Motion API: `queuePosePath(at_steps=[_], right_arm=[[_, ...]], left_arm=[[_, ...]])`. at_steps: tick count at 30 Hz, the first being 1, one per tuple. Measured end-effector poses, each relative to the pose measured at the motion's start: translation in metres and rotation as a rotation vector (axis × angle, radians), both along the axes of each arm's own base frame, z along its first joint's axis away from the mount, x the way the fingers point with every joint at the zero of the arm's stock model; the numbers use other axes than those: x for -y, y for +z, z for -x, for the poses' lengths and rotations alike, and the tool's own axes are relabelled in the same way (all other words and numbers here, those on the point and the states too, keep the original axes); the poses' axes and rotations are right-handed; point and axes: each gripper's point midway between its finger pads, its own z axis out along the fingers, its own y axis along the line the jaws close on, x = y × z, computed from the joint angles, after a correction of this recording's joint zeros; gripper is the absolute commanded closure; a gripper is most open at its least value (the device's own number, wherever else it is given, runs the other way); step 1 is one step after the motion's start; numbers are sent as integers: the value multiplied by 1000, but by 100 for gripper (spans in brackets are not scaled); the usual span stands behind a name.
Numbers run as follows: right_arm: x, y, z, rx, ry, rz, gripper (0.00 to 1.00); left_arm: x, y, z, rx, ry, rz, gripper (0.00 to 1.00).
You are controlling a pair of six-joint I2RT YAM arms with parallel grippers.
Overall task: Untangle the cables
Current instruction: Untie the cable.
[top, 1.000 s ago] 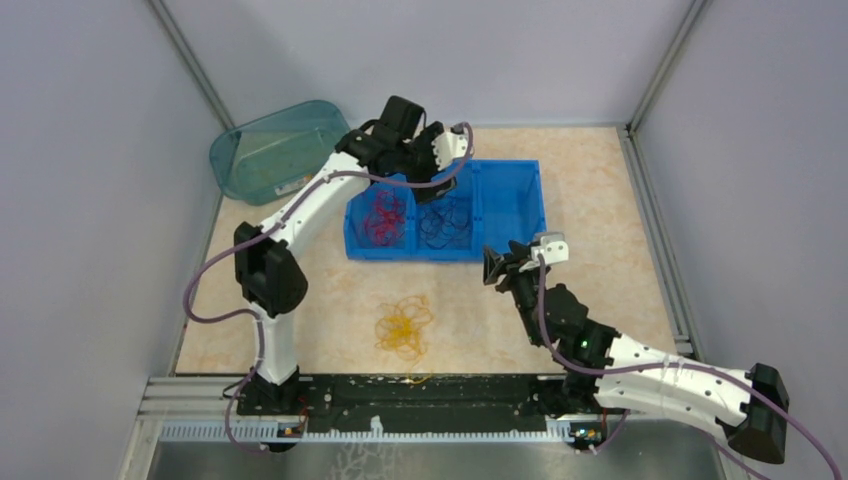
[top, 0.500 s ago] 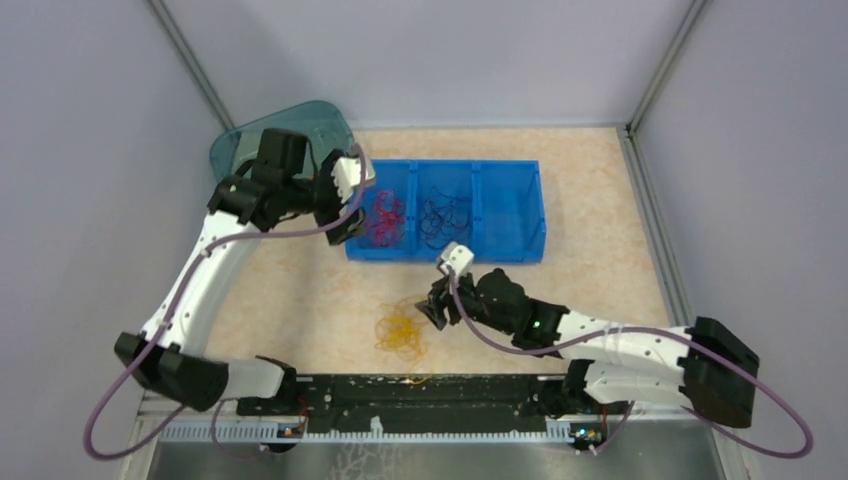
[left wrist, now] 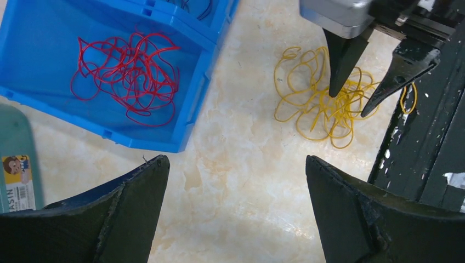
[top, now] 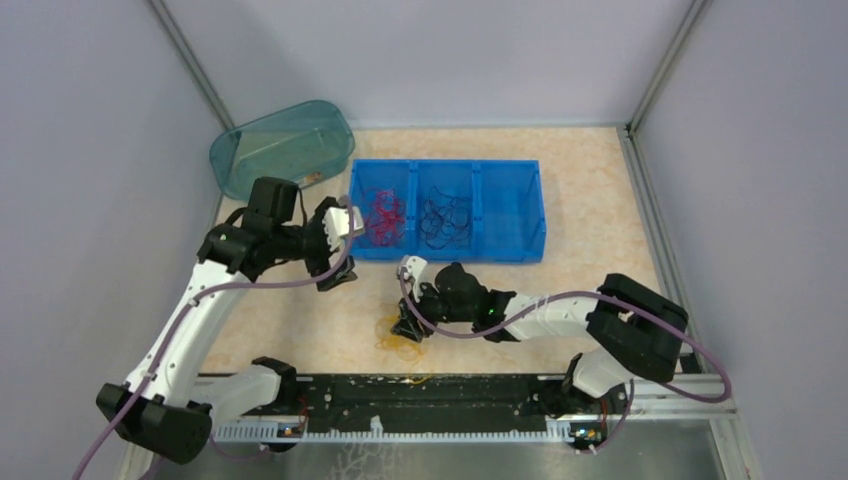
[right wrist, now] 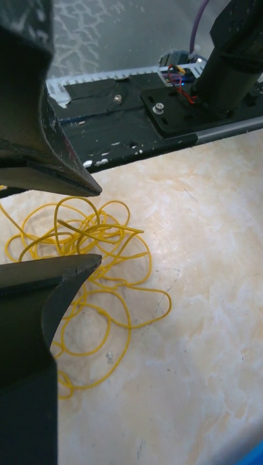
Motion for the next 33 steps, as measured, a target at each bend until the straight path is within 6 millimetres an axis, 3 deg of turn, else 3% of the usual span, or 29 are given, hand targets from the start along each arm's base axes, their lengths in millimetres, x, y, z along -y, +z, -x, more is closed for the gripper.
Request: queuePosePath(at_steps=[4,10,14,22,28,33], right_arm=[[-4,-5,3,-32,15,-7,86],[-10,6,2,-25,16,-52,100],[-12,32,-1,19,17,-131,100],[-15,94,5,111,58,-318,100],[-14,110,6,132,60,-356,100],[-13,113,5,138,55,-363,100]], left_arm=[[-1,-5,9,20,-39,-2,5],[-4,-38,34,18,-168,-30,12],[3,-45,50,26,-270,7,20],[25,-26,69,91,-429,142,36],[36,-19,83,41,-465,224,47],[43,-27,98,-51,-467,278,53]])
